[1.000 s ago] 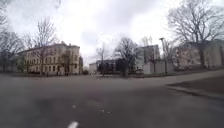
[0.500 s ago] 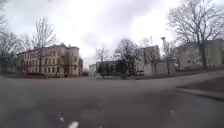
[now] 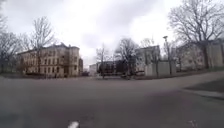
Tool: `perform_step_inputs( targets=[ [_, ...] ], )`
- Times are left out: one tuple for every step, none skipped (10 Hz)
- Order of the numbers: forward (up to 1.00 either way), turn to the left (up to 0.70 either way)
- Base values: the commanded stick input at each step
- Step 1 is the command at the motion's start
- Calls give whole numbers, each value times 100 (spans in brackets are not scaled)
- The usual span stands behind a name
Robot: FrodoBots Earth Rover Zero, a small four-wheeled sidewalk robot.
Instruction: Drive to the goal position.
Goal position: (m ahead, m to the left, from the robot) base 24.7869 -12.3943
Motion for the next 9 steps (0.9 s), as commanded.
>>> perform_step_inputs(
  targets=[
    [100, 0],
    [100, 0],
    [100, 0],
    [100, 0],
    [100, 0],
    [100, 0],
    [100, 0],
    [100, 0],
    [100, 0]
  ],
)
